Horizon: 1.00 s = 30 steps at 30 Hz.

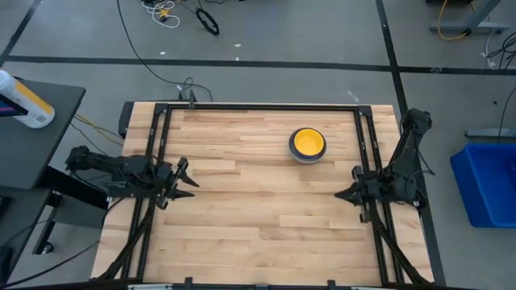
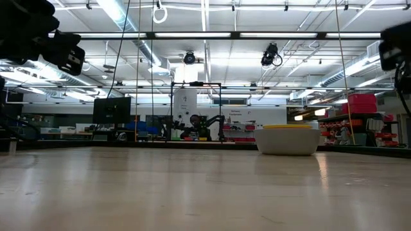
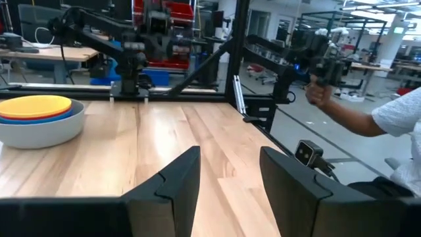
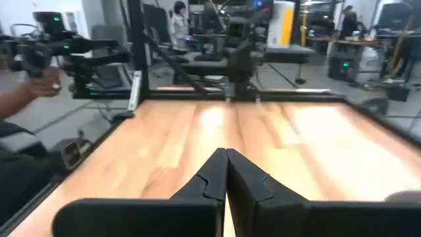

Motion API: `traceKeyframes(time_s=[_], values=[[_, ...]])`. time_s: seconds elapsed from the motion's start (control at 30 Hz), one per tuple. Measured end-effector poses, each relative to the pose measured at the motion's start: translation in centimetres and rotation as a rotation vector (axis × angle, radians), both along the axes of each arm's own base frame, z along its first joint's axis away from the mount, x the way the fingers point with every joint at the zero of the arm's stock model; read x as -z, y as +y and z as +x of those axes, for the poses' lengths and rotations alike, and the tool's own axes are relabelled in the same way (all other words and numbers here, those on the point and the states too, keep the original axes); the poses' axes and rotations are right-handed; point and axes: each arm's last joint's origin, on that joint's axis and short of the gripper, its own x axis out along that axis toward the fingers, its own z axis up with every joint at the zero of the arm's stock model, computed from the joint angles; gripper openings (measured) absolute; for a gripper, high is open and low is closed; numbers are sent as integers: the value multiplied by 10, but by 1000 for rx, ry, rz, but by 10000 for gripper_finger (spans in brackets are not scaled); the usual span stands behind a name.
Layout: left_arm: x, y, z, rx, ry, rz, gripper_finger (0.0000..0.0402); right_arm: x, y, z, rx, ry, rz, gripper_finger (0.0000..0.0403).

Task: Nest bowls inside each other
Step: Return to Home Position

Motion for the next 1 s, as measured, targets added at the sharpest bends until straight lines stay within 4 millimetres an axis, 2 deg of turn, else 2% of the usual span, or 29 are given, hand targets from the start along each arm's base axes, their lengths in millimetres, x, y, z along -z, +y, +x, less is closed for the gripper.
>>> traceKeyframes(time_s=[0.07,0.2,0.3,0.5,0.77,0.87,1.0], values=[[0,0,0,-5,1,-3,167,12,2,0,-63,-7,11,12],[0,1,0,-24,3,-10,167,4,10,-1,-321,-47,64,12],[0,1,0,-25,3,-18,167,0,12,-2,-401,-97,32,12],[-2,1,0,-20,-3,-35,167,11,8,-2,-313,-19,-51,12],[-3,1,0,-21,-8,-56,167,13,-14,17,55,3,-167,12],[-4,1,0,-21,-18,-59,167,14,-24,28,32,15,-157,12],[-3,1,0,-22,-15,-58,167,14,-33,36,-113,15,-122,12]])
